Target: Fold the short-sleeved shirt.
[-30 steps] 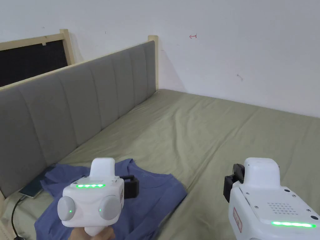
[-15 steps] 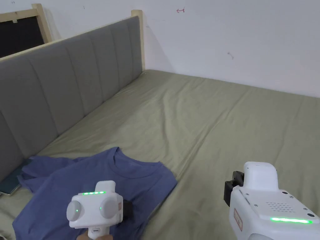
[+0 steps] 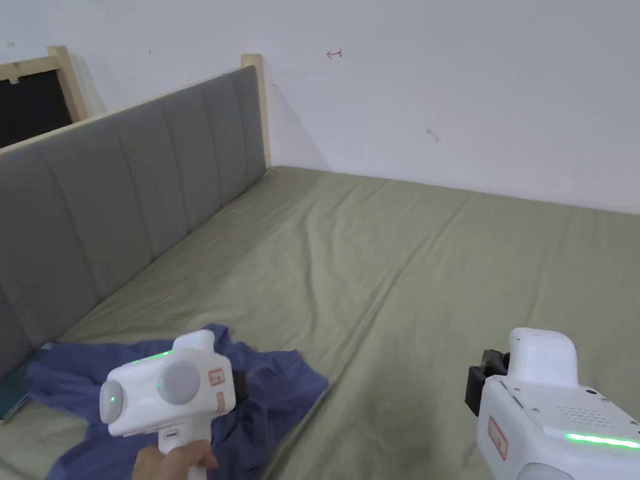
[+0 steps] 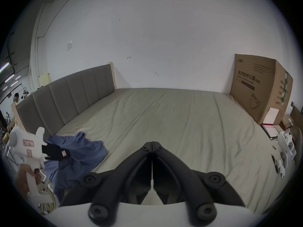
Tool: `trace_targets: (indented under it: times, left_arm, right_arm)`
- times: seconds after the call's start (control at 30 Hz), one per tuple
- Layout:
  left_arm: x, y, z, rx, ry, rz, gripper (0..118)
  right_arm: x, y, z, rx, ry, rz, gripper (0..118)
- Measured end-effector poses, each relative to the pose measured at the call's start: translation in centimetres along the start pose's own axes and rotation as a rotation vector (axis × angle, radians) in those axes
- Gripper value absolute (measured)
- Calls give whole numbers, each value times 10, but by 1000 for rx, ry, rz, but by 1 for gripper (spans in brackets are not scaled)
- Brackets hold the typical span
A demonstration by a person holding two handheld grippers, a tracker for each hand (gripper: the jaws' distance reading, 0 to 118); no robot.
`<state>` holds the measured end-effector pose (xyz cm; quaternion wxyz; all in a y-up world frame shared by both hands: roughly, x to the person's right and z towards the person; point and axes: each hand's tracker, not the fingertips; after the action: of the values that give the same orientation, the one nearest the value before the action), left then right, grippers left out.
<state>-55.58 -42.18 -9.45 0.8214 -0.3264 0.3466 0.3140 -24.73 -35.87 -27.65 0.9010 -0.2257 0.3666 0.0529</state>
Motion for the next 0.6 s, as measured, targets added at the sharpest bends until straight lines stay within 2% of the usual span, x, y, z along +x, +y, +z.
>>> trace_targets:
  times: [0.13,0.27,0.4,0.43,0.47,0.53,0.6]
  left_arm:
    - [63,21,26,66,-208,-38,0]
    - [156,24,57,114,-428,-198,0]
    - [235,15,80,66,-817,-200,0]
    - [255,11,81,42,-864,-220,0]
    - [273,4,83,38,-876,-257,0]
    - [314,-23,81,54,-796,-458,0]
    - [341,-53,61,-29,-720,-548,0]
  right_arm:
    - [23,6,14,30,-65,-38,1]
    - [54,17,35,73,-130,-87,1]
    - [89,28,64,136,-257,-73,1]
    - [99,29,72,151,-304,-69,1]
    - [108,28,79,156,-344,-74,1]
    - [133,26,94,163,-398,-115,1]
    - [155,20,105,157,-428,-155,1]
